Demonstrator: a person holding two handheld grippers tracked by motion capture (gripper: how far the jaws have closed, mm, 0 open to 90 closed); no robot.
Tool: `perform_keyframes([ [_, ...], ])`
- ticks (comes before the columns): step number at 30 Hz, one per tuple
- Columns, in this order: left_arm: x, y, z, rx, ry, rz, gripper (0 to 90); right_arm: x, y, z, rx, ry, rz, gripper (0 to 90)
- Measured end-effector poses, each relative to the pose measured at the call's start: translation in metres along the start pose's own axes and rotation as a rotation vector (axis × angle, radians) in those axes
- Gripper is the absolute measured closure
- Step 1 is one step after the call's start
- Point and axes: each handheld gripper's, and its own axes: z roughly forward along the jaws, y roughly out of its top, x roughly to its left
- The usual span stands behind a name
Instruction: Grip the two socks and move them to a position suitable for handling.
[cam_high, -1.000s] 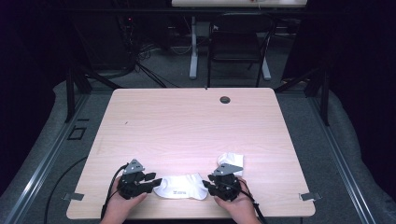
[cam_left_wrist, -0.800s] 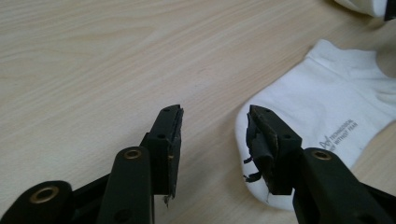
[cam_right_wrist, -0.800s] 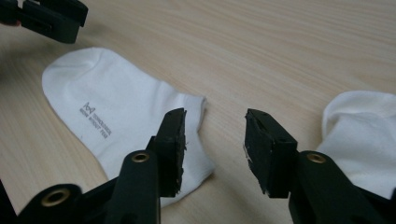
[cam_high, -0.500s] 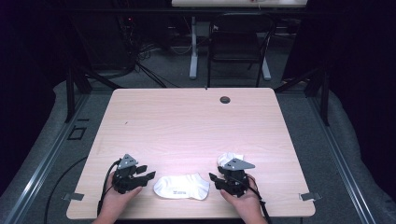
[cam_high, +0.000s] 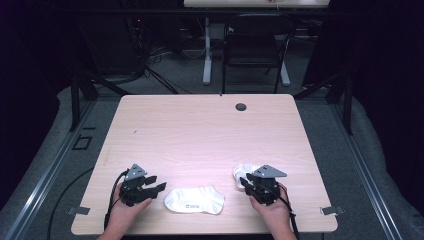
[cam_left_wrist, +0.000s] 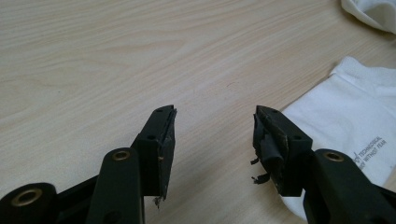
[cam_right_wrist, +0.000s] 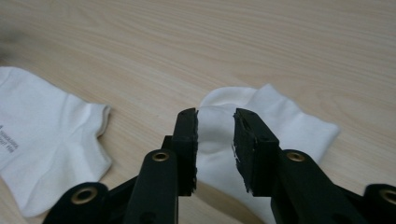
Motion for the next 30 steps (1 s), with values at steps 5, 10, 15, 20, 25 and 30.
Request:
perform_keyframes([
  [5, -0.001, 0.001, 0.001, 0.000, -0.005, 0.003, 49.2, -0.016, 0.002, -0.007, -0.011, -0.063, 0.018, 78.8],
  [10, -0.002, 0.001, 0.001, -0.002, -0.005, 0.005, 49.2, -0.027, 0.000, -0.007, 0.009, -0.090, 0.031, 80.0],
  [15, -0.001, 0.001, 0.001, -0.004, -0.002, 0.008, 49.1, -0.033, -0.001, 0.000, 0.046, -0.104, 0.047, 83.0],
  [20, -0.002, 0.001, 0.002, -0.004, -0.002, 0.010, 49.2, -0.031, 0.002, 0.018, 0.105, -0.092, 0.044, 86.5],
  [25, -0.002, 0.001, 0.004, 0.000, -0.006, 0.021, 49.2, -0.027, 0.005, 0.038, 0.171, -0.098, 0.009, 89.9],
  [30, -0.002, 0.002, 0.006, 0.003, -0.008, 0.020, 49.1, -0.017, 0.009, 0.051, 0.180, -0.063, -0.016, 90.0],
])
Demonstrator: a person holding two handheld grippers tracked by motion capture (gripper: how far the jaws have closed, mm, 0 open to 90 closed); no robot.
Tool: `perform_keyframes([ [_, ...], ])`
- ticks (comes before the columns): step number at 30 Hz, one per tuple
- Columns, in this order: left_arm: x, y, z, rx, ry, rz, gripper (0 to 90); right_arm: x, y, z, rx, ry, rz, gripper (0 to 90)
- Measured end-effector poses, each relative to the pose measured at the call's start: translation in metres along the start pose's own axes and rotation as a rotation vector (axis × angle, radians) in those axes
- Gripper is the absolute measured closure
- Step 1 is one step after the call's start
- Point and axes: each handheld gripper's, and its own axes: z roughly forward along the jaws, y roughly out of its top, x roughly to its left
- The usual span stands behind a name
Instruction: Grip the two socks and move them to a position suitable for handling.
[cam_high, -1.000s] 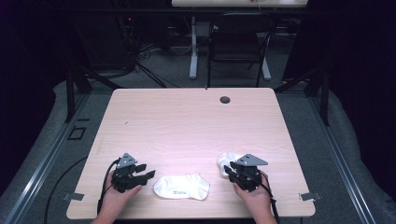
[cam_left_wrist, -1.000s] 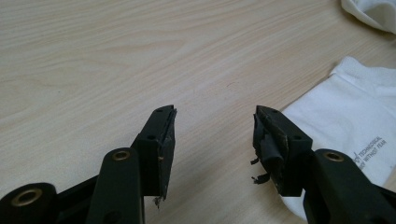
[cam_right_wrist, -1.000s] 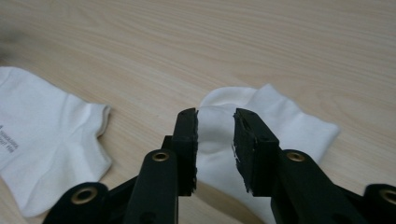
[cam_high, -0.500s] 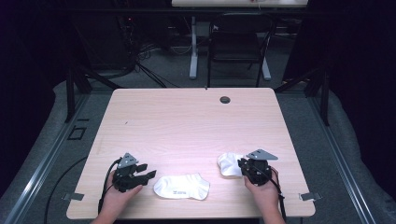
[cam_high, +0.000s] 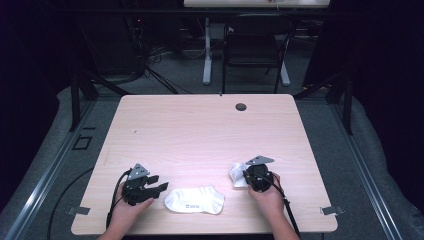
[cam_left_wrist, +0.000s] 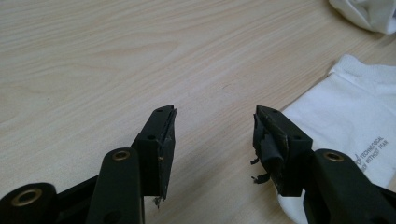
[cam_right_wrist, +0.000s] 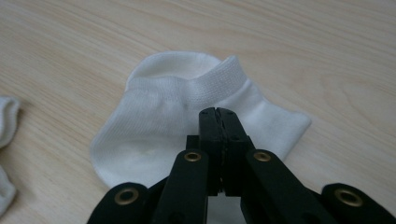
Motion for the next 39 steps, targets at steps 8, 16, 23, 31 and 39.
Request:
perform_keyframes([
  [8, -0.002, 0.001, 0.003, 0.011, -0.003, 0.011, 49.2, 0.020, 0.017, 0.018, -0.008, 0.071, -0.040, 90.0],
  [16, -0.002, 0.001, 0.004, 0.011, -0.005, 0.016, 49.1, 0.046, 0.037, 0.038, -0.005, 0.135, -0.085, 90.0],
  [23, -0.001, 0.001, 0.004, 0.009, -0.007, 0.016, 49.1, 0.066, 0.048, 0.048, 0.001, 0.169, -0.145, 90.0],
  [31, -0.001, 0.001, 0.003, 0.003, -0.010, 0.007, 49.1, 0.080, 0.054, 0.053, 0.005, 0.193, -0.182, 90.0],
  [39, 0.000, 0.001, 0.003, -0.001, -0.010, -0.001, 49.1, 0.079, 0.057, 0.045, 0.005, 0.178, -0.184, 85.7],
])
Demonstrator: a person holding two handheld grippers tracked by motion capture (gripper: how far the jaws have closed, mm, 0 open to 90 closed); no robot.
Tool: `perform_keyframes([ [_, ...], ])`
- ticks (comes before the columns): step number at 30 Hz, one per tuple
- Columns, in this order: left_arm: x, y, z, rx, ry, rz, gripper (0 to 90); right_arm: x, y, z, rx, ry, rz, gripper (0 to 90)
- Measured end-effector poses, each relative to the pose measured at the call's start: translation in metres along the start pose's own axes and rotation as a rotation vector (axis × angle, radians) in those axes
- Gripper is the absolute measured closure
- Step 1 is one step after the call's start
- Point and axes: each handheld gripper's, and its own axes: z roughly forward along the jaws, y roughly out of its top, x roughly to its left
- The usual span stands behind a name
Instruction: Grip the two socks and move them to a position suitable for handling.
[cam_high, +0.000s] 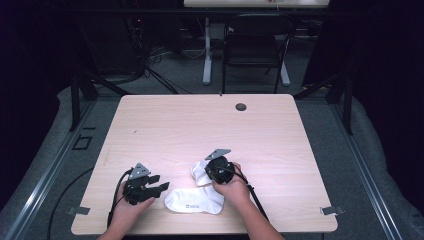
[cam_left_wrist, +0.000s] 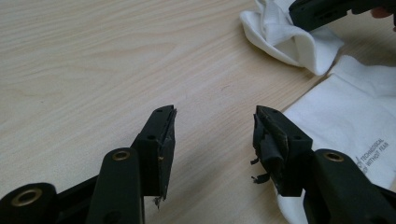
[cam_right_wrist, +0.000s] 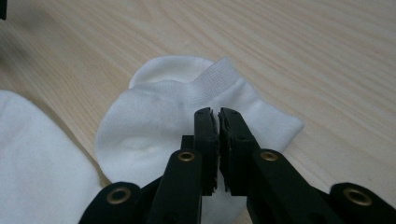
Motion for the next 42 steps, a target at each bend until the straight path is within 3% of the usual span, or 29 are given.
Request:
perform_keyframes([
  [6, 0.002, 0.000, -0.001, -0.004, 0.001, -0.007, 49.1, 0.003, 0.005, -0.009, -0.027, -0.014, 0.016, 80.7],
  [9, 0.002, 0.000, -0.001, -0.005, 0.002, -0.014, 49.2, 0.011, 0.009, -0.011, -0.039, 0.008, 0.018, 75.3],
  [14, 0.002, 0.000, -0.001, -0.006, 0.006, -0.015, 49.1, 0.032, 0.017, -0.005, -0.038, 0.029, -0.021, 70.6],
  [21, 0.003, 0.000, -0.002, -0.006, 0.000, -0.012, 49.1, 0.045, 0.019, -0.002, -0.044, 0.036, -0.042, 65.4],
  [23, 0.003, 0.000, -0.002, -0.006, 0.000, -0.012, 49.2, 0.046, 0.019, 0.001, -0.026, 0.015, -0.060, 66.5],
  [24, 0.003, 0.000, -0.002, -0.008, 0.000, -0.013, 49.1, 0.046, 0.018, 0.003, 0.000, -0.003, -0.068, 72.2],
  [25, 0.003, 0.000, -0.002, -0.008, 0.000, -0.013, 49.1, 0.046, 0.018, 0.003, 0.000, -0.003, -0.068, 72.2],
  [30, 0.003, 0.000, -0.001, -0.007, 0.001, -0.013, 49.1, 0.046, 0.017, 0.002, 0.009, 0.011, -0.058, 88.7],
  [42, 0.003, 0.000, -0.002, -0.010, 0.003, -0.007, 49.1, 0.048, 0.022, -0.016, -0.054, 0.018, -0.072, 89.9],
])
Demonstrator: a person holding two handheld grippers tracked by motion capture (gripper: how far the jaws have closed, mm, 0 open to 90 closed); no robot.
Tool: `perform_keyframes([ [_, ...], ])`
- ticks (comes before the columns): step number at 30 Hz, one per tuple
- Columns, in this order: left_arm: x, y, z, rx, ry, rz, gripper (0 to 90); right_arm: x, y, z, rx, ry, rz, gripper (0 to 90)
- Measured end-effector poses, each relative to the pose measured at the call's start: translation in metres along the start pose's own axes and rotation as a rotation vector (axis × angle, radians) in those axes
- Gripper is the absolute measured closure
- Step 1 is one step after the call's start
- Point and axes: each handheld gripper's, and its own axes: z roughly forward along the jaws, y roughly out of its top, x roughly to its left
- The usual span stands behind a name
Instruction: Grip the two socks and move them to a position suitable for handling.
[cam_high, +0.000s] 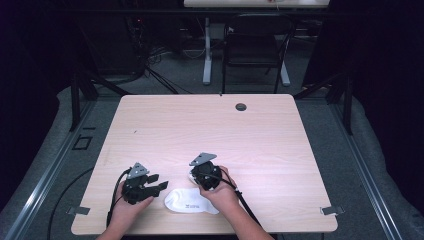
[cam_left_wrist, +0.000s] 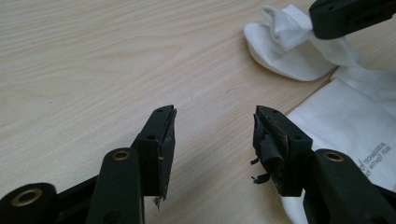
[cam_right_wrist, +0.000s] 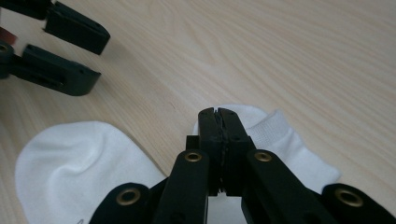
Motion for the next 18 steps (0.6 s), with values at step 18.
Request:
perform_keyframes([
  [18, -0.002, 0.008, 0.002, -0.016, -0.008, 0.002, 51.3, -0.027, -0.006, -0.043, -0.116, -0.060, 0.052, 90.0],
])
